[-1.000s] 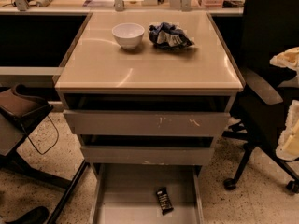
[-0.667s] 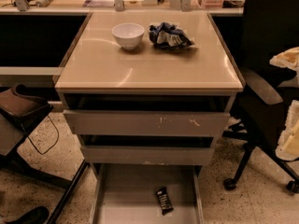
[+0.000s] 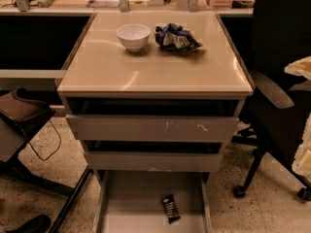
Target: Pick rxbar chocolate from bottom drawer and place on counter
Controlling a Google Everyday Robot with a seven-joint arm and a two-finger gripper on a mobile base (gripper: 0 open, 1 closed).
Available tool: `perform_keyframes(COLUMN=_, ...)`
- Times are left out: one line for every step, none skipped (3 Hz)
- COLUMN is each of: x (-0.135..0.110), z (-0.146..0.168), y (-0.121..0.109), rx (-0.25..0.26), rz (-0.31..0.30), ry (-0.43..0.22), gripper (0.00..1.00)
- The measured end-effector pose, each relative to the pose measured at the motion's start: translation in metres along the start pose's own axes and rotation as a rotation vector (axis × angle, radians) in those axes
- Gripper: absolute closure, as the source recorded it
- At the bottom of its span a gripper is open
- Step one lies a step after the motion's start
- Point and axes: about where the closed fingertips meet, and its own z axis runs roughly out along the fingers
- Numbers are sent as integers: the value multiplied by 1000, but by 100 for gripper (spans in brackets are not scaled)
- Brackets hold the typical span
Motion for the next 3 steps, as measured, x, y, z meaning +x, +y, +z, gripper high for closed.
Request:
perform_keyframes(x=7, z=0, y=11, rx=0, rz=0, ry=0, gripper=0)
perform_keyframes(x=7, z=0, y=11, rx=0, rz=0, ry=0, gripper=0)
perform_keyframes(x=10, z=0, y=16, rx=0, rz=0, ry=0, gripper=0)
